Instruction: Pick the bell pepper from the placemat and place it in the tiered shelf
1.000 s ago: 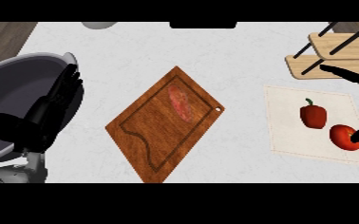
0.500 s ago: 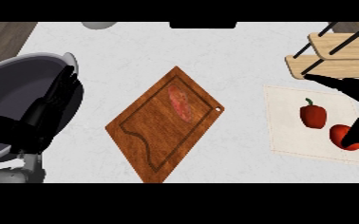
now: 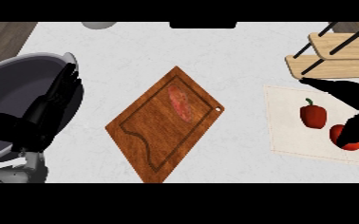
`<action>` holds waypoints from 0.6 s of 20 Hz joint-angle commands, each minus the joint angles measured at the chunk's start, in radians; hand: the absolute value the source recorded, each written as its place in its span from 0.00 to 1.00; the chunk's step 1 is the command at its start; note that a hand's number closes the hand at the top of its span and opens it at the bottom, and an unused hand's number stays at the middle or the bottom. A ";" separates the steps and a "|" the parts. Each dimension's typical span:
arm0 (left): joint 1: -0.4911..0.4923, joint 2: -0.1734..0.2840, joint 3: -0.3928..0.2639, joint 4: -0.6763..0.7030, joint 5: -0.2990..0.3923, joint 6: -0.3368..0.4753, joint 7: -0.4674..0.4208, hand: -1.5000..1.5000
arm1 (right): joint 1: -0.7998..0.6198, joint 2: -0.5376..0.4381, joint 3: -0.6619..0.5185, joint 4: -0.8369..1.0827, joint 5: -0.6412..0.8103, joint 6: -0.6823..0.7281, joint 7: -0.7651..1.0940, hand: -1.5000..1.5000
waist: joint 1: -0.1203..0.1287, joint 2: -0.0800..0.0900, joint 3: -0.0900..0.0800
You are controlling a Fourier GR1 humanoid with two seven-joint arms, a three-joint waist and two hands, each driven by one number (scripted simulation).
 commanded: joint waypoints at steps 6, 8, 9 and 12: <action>0.068 -0.037 0.015 -0.043 -0.036 -0.024 -0.022 0.50 | 0.056 -0.027 -0.030 0.022 0.123 -0.015 -0.030 0.00 | -0.003 -0.001 0.000; -0.060 -0.053 0.020 0.051 -0.049 -0.016 0.036 0.50 | -0.033 0.015 -0.026 0.098 0.155 0.018 -0.014 0.00 | -0.002 0.001 0.000; -0.018 -0.052 0.026 0.013 -0.054 -0.026 0.009 0.50 | -0.026 0.019 -0.034 0.181 0.185 -0.052 -0.077 0.00 | 0.001 0.001 0.000; 0.064 -0.095 -0.017 -0.028 -0.094 -0.016 -0.025 0.50 | -0.048 0.033 -0.034 0.182 0.212 -0.027 -0.068 0.00 | 0.003 0.000 0.000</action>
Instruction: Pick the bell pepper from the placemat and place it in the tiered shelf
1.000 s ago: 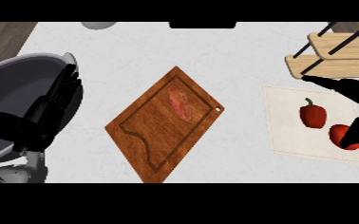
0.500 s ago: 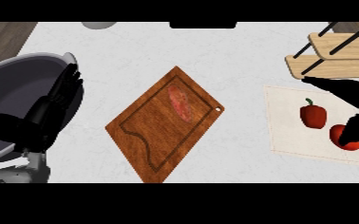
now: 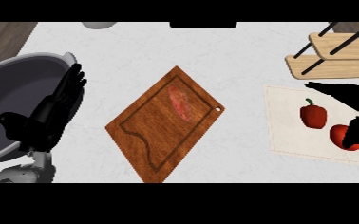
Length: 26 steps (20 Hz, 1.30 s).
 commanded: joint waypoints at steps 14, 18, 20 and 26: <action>0.062 -0.076 0.015 0.007 -0.071 -0.031 -0.057 0.50 | -0.108 0.122 -0.028 0.370 0.182 -0.132 -0.135 0.00 | 0.009 0.003 0.001; 0.044 -0.018 0.080 -0.023 -0.012 -0.108 -0.030 0.50 | -0.105 0.137 -0.038 0.429 0.209 -0.159 -0.155 0.00 | 0.006 0.002 0.000; 0.030 -0.024 0.100 0.028 -0.009 -0.105 -0.055 0.50 | -0.108 0.126 -0.040 0.492 0.223 -0.207 -0.221 0.00 | 0.009 0.004 0.001; -0.007 -0.055 0.068 -0.015 -0.033 -0.071 0.018 0.50 | -0.089 0.079 -0.054 0.535 0.256 -0.330 -0.252 1.00 | 0.009 0.006 0.001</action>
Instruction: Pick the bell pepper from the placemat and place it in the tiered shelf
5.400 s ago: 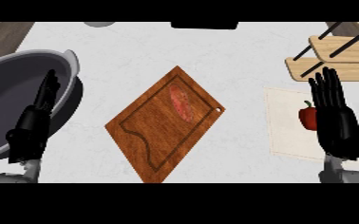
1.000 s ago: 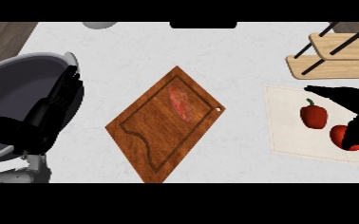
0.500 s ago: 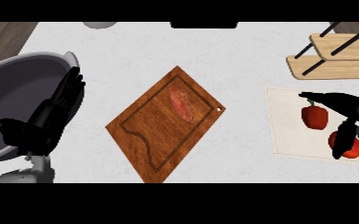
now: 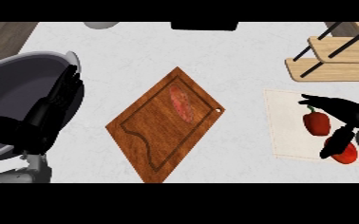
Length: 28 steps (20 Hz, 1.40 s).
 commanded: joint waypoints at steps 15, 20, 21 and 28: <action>-0.042 -0.018 0.031 0.085 -0.024 -0.003 -0.036 0.50 | -0.023 0.070 -0.154 0.033 -0.075 -0.406 -0.058 1.00 | -0.021 0.010 0.016; 0.027 -0.007 0.045 0.014 -0.021 0.014 0.017 0.50 | 0.094 0.217 -0.208 -0.090 -0.153 -0.437 0.169 1.00 | -0.088 -0.023 0.009; 0.048 0.002 0.043 0.008 -0.015 -0.002 0.021 0.50 | 0.066 0.238 -0.222 -0.138 -0.180 -0.412 0.195 1.00 | -0.083 -0.026 0.009; 0.043 0.008 0.065 -0.014 -0.021 0.021 0.033 0.50 | 0.023 0.305 -0.329 -0.449 -0.348 -0.409 0.283 1.00 | -0.116 -0.037 0.009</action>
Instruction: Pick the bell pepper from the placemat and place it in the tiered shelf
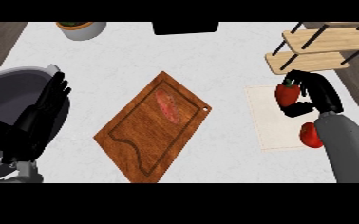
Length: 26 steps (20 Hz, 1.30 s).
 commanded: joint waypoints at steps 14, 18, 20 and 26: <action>-0.020 -0.011 -0.018 -0.037 0.009 -0.015 0.012 0.50 | 0.078 -0.024 -0.120 -1.029 -0.195 0.265 0.700 1.00 | 0.044 0.032 0.009; -0.013 -0.038 -0.070 -0.056 -0.023 -0.021 0.016 0.50 | 0.029 -0.041 -0.120 -1.122 -0.191 0.317 0.867 1.00 | 0.080 0.042 0.011; -0.047 -0.002 -0.016 -0.035 0.004 -0.035 0.024 0.50 | -0.061 -0.079 -0.165 -1.112 -0.268 0.369 0.927 1.00 | 0.083 0.043 0.011; -0.072 -0.036 -0.057 -0.021 -0.038 -0.010 0.018 0.50 | -0.202 0.038 -0.280 -0.974 -0.483 0.251 0.882 1.00 | 0.091 0.044 0.013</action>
